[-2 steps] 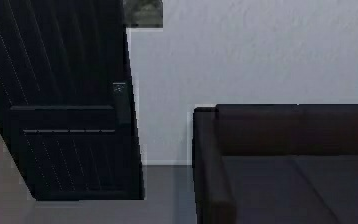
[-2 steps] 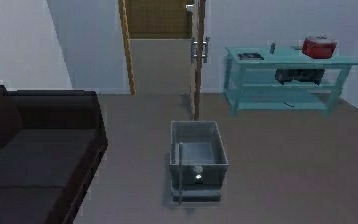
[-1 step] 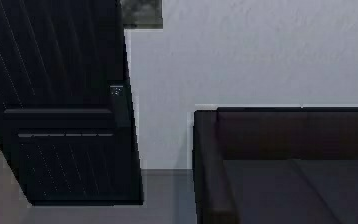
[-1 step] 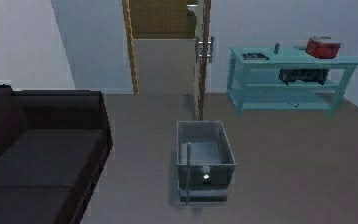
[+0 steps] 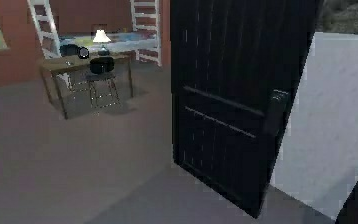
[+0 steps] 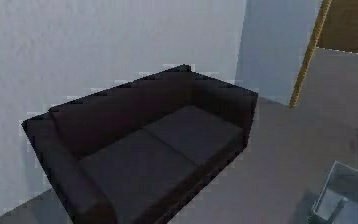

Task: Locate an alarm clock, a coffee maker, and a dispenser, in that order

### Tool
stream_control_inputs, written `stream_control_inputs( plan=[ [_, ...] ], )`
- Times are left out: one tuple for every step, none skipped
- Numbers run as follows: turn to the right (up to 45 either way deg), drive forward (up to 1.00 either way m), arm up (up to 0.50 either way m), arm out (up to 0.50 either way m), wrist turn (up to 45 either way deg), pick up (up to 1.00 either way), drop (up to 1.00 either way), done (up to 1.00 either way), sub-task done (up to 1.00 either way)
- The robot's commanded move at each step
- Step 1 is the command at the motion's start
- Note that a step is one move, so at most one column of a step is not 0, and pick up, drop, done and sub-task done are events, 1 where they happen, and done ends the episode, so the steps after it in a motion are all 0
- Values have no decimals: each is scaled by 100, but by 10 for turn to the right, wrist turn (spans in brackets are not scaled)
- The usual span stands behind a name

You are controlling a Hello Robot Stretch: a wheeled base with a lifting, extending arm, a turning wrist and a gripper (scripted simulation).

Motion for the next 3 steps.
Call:
stream_control_inputs(
  plan=[
    [-330,0,0,0,0,0,0,0,0],
    [0,100,0,0,0,0,0,0,0],
    [0,100,0,0,0,0,0,0,0]
  ],
)
